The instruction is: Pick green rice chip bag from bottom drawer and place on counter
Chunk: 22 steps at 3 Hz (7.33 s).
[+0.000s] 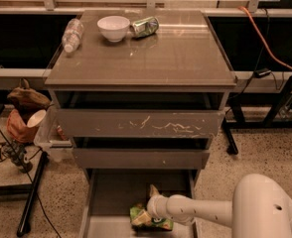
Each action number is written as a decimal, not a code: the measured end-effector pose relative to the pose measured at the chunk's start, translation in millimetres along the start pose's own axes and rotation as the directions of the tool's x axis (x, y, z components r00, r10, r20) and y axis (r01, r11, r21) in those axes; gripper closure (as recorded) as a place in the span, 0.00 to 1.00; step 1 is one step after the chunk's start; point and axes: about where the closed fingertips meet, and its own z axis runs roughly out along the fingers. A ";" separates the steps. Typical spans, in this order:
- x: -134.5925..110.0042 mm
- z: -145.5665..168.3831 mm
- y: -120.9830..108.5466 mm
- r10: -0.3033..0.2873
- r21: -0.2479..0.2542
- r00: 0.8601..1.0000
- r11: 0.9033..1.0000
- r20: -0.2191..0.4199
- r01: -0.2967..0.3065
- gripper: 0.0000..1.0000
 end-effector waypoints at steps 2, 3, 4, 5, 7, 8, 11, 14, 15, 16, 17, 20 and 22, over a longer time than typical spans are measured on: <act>25.4 0.3 21.3 0.034 -0.033 0.999 0.999 0.013 -0.033 0.00; 27.9 5.6 24.9 0.033 -0.053 0.999 0.998 0.011 -0.033 0.00; 29.1 10.8 25.8 0.035 -0.067 0.999 0.997 0.011 -0.034 0.00; 29.1 10.9 25.8 0.035 -0.067 0.999 0.997 0.011 -0.034 0.18; 29.1 10.9 25.8 0.035 -0.067 0.999 0.997 0.011 -0.034 0.65; 12.8 -5.1 23.7 0.033 -0.057 0.999 0.998 0.041 -0.030 0.88; -177.4 -149.9 10.2 -0.195 0.035 0.955 0.981 0.224 0.192 1.00; -243.6 -184.5 31.7 -0.235 0.085 0.931 0.972 0.278 0.220 1.00; -297.9 -209.9 66.1 -0.289 0.102 0.919 0.957 0.267 0.272 1.00; -350.5 -233.6 86.3 -0.353 0.125 0.903 0.935 0.245 0.332 1.00; -376.3 -255.2 78.0 -0.412 0.177 0.882 0.909 0.230 0.378 1.00; -424.2 -321.0 71.0 -0.500 0.285 0.828 0.857 0.255 0.430 1.00; -489.4 -393.9 57.9 -0.608 0.392 0.766 0.769 0.209 0.504 1.00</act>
Offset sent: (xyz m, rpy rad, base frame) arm -0.0197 -0.0075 -0.0215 0.0280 0.0356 -0.0054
